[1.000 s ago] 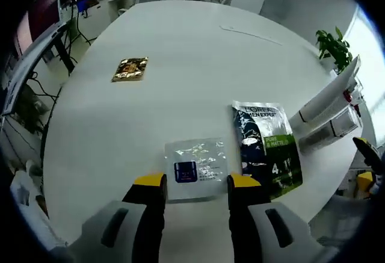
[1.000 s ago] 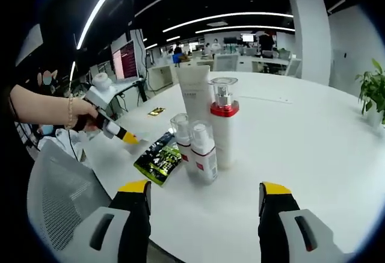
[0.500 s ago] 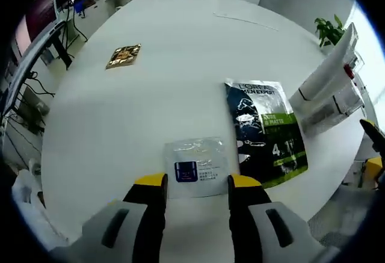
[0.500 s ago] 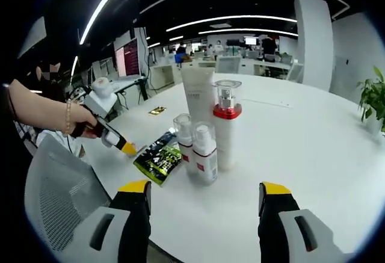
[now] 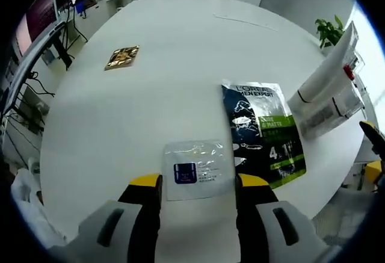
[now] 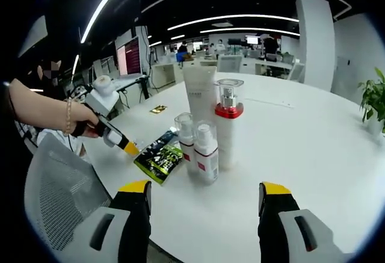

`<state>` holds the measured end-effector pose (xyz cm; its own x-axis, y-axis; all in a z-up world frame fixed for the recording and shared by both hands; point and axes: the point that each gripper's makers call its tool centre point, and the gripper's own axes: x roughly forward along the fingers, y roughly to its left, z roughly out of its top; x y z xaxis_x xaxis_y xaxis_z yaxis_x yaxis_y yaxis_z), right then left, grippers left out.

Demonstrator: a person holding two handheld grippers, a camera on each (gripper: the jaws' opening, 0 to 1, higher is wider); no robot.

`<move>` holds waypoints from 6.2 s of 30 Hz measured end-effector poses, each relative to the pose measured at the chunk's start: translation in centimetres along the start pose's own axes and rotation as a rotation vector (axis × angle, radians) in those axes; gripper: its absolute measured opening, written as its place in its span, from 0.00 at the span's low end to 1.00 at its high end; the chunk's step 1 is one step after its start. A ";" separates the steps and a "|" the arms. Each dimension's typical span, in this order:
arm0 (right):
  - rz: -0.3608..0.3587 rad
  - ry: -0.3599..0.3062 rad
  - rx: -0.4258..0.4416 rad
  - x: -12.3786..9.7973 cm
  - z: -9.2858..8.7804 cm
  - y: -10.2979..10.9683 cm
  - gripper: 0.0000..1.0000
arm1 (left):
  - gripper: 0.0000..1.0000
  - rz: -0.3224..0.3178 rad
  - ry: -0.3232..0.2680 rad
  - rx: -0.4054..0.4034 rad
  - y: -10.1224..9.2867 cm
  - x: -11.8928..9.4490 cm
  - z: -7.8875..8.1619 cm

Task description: Arrange the skincare products in the storage area until every visible bottle or jar stands upright without overlapping.

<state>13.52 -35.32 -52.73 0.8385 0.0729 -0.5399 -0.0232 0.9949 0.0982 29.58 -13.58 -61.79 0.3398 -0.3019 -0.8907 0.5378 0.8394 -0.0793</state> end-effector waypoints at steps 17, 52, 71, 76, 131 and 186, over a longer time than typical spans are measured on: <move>0.007 0.023 -0.007 0.0 -0.4 0.2 0.78 | 0.59 -0.139 -0.092 -0.024 0.4 -3.1 0.6; 0.047 0.092 -0.078 0.6 -1.4 1.2 0.87 | 0.87 -0.343 -0.412 0.206 1.1 -10.0 0.2; 0.049 0.123 -0.080 1.0 -2.0 1.3 0.90 | 0.89 -0.330 -0.304 0.200 1.8 -8.4 -0.4; 0.038 0.112 -0.072 0.9 -1.9 1.0 0.91 | 0.89 -0.309 -0.296 0.192 2.8 -7.8 1.1; -0.044 0.196 -0.002 1.1 -3.4 -0.7 0.88 | 0.51 0.025 -0.138 0.044 13.3 6.5 17.3; -0.022 0.206 -0.023 1.4 -3.6 -0.2 0.88 | 0.37 -0.456 -0.089 1.128 1.2 2.8 10.3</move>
<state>12.73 -35.18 -56.46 0.7098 0.0612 -0.7017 -0.0206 0.9976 0.0661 39.12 -18.09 -59.76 -0.0274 -0.5336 -0.8453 0.9747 -0.2017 0.0958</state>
